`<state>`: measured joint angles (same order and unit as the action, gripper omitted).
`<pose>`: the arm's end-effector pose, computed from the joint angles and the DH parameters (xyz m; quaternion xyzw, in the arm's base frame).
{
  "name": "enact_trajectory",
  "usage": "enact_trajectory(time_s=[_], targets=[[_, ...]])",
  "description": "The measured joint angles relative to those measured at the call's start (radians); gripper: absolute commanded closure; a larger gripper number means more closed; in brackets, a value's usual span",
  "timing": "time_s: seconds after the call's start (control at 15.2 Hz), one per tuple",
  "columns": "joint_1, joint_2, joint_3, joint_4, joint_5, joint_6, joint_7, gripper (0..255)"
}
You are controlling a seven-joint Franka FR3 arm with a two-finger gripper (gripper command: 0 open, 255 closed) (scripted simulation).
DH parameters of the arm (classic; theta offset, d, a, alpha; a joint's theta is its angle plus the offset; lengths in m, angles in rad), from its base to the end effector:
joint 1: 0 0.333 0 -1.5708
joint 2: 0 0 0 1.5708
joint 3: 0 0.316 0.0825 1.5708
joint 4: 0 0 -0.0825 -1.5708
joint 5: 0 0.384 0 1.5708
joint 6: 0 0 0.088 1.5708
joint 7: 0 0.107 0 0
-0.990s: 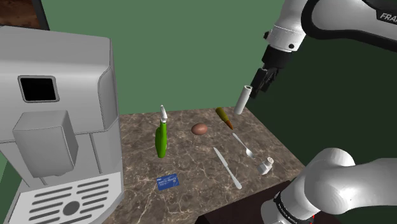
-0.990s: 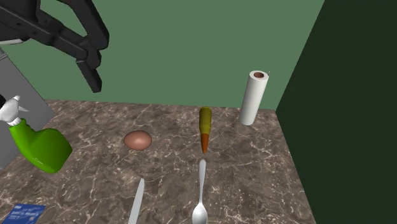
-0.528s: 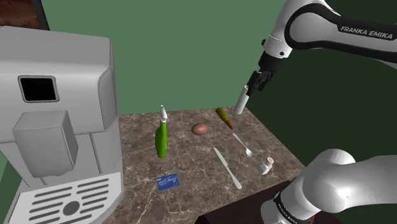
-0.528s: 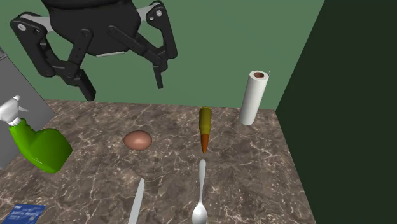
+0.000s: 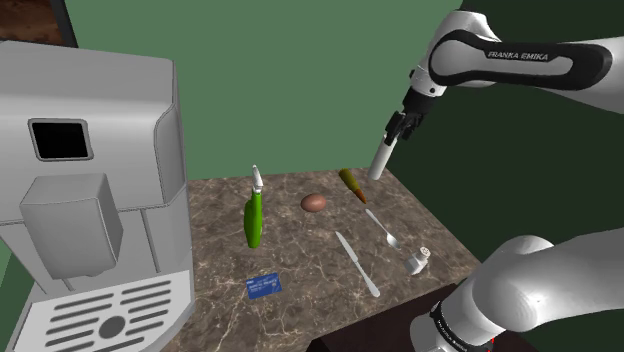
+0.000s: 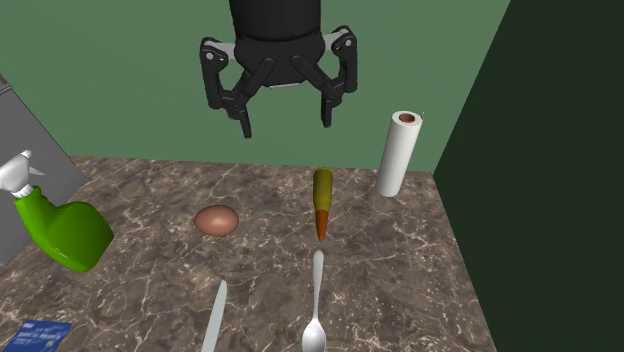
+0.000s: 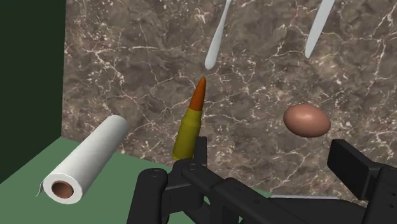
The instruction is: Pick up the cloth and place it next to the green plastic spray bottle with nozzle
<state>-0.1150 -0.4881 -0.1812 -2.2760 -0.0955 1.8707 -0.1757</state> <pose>0.3930 -0.1374 0.5454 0.9985 -0.0391 0.0366 0.0123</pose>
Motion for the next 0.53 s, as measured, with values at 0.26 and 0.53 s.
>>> enact_trajectory(time_s=[0.26, 0.53], targets=[[-0.021, 0.088, -0.058, 0.027, 0.001, 0.087, -0.041, 0], [-0.039, 0.199, -0.119, 0.073, 0.023, 0.174, -0.093, 0]])
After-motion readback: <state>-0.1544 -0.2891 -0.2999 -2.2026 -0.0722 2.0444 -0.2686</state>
